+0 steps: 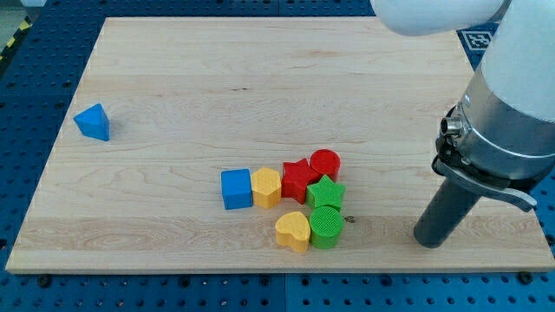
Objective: Point your arm towards the blue triangle
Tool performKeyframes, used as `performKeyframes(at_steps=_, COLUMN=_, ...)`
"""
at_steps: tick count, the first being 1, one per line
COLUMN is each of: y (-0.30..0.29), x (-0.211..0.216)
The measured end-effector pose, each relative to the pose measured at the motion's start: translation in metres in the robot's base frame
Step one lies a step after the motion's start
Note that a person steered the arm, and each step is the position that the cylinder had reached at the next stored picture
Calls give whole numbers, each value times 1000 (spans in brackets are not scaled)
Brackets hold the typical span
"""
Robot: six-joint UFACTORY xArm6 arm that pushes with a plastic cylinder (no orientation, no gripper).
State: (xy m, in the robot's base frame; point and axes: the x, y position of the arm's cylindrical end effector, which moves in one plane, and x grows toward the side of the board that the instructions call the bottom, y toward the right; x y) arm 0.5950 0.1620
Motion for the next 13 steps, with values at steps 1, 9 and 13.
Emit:
performKeyframes(at_steps=1, y=1, x=0)
performKeyframes(at_steps=9, y=-169, x=-177)
performKeyframes(at_steps=13, y=-265, x=-305)
